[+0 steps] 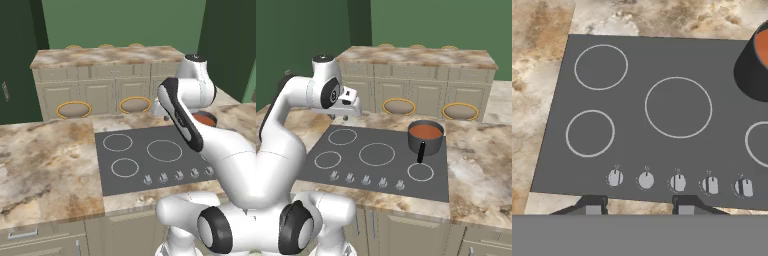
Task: Retrieve the chicken drumstick from the fridge and place it on the saucepan with marinade on the stove.
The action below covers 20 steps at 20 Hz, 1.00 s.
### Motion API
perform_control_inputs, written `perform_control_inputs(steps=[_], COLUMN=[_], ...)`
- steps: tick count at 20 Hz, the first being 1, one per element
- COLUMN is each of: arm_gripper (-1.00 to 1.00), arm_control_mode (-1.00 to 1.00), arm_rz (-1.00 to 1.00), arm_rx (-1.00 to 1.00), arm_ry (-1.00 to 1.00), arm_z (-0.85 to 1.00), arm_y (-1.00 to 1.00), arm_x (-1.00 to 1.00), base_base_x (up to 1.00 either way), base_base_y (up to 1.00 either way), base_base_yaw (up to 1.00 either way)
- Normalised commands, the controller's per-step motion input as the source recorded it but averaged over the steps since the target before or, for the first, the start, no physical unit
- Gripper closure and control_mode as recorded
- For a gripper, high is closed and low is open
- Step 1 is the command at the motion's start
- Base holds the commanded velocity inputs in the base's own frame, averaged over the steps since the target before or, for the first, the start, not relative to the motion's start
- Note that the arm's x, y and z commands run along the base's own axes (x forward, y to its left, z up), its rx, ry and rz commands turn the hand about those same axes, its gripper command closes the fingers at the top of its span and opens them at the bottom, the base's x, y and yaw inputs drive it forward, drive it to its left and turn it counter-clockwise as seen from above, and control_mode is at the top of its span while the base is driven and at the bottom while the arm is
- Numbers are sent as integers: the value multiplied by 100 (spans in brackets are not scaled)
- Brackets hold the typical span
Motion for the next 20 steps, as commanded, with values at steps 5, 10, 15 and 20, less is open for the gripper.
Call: perform_control_inputs(steps=[5,10,15,20], arm_gripper=[-100,-100,-100,-100], arm_control_mode=[-100,-100,-100,-100], arm_rz=[0,0,0,0], arm_rx=[0,0,0,0], arm_ry=[-1,-5,-15,-12], arm_z=[0,-13,-6,-2], arm_y=[-2,-25,-20,-4], arm_x=[-24,-63,-70,-64], base_base_x=[0,0,0,0], base_base_y=[0,0,0,0], base_base_yaw=[0,0,0,0])
